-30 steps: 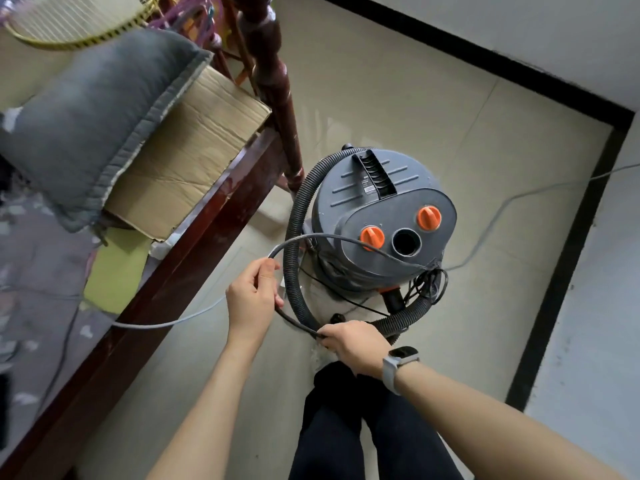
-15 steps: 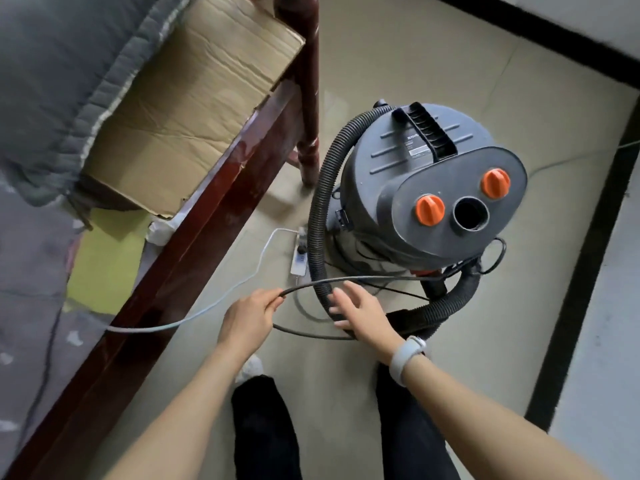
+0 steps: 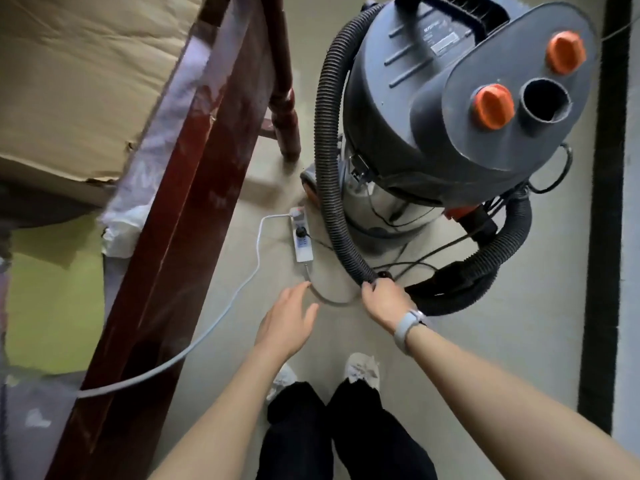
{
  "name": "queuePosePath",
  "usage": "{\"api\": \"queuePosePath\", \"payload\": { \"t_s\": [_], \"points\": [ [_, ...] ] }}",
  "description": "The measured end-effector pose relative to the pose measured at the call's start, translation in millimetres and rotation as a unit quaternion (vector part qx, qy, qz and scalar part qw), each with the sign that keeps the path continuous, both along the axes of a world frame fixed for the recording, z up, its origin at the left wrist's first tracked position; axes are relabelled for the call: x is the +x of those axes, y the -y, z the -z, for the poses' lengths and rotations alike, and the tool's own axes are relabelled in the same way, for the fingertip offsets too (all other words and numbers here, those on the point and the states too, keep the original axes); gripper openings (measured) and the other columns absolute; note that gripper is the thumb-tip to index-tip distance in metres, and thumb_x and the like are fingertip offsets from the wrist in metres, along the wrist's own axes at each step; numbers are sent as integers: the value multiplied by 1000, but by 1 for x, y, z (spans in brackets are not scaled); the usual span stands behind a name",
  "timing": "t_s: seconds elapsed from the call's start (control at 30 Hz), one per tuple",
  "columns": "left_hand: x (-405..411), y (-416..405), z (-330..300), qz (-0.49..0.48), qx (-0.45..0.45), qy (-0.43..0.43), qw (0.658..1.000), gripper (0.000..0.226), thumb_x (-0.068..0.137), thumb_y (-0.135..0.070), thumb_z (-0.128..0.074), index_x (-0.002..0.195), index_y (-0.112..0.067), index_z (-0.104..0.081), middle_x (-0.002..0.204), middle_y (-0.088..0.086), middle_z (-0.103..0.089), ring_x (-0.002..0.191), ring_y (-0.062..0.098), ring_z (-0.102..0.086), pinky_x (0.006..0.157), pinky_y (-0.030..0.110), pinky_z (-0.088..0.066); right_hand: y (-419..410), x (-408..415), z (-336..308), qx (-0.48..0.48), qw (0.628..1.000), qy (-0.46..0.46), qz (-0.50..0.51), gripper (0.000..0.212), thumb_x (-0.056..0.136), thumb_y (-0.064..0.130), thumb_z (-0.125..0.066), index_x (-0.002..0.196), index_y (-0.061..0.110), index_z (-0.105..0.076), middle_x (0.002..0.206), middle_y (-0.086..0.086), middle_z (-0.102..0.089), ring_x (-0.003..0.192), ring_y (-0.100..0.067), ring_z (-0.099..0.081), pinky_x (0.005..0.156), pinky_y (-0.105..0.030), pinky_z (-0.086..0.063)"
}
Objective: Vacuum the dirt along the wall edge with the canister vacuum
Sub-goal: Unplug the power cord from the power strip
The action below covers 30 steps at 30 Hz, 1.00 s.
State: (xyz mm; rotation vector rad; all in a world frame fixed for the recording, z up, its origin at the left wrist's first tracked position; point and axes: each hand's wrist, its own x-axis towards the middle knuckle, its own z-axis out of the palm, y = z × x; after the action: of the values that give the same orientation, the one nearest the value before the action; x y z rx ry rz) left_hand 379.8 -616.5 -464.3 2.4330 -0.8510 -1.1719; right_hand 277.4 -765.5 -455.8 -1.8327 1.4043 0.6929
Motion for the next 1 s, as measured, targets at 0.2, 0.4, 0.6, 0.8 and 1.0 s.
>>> {"api": "queuePosePath", "payload": {
  "t_s": [0.2, 0.4, 0.6, 0.8, 1.0],
  "points": [
    [2, -21, 57, -33, 43, 21, 998, 46, 98, -26, -43, 142, -16, -36, 141, 8, -41, 129, 23, -42, 103, 36, -37, -43, 14, 51, 12, 977, 146, -156, 31, 97, 23, -39, 121, 15, -56, 118, -12, -64, 110, -31, -57, 87, -34, -44],
    [14, -30, 172, -28, 47, 34, 998, 47, 98, -23, -41, 143, -14, -34, 143, 8, -39, 131, 23, -39, 106, 35, -34, -61, 52, 184, -54, 981, 137, -128, 30, 96, 16, -36, 123, 10, -48, 122, -10, -52, 116, -29, -49, 82, -29, -38],
    [60, -17, 296, 5, 14, 101, 995, 48, 98, -26, -41, 144, -11, -32, 143, 10, -39, 132, 25, -37, 106, 32, -31, -25, 125, 307, -253, 942, 120, -187, 49, 99, 32, -37, 143, 12, -26, 140, -5, -36, 134, -23, -30, 110, -48, -19],
    [87, 1, 365, -34, -8, 112, 993, 57, 98, -31, -44, 146, -5, -26, 149, 13, -31, 137, 26, -30, 107, 33, -27, -6, 143, 336, -134, 953, 176, -207, 23, 97, 16, -36, 109, 3, -51, 116, -22, -60, 103, -39, -57, 70, -34, -35],
    [45, -1, 388, -167, 48, 90, 981, 95, 84, -49, -60, 150, -7, -7, 148, 12, -27, 134, 30, -27, 106, 38, -28, -42, 121, 321, 54, 945, 177, -270, 30, 95, 9, -40, 105, -8, -63, 107, -26, -64, 97, -37, -58, 73, -34, -43]
  ]
}}
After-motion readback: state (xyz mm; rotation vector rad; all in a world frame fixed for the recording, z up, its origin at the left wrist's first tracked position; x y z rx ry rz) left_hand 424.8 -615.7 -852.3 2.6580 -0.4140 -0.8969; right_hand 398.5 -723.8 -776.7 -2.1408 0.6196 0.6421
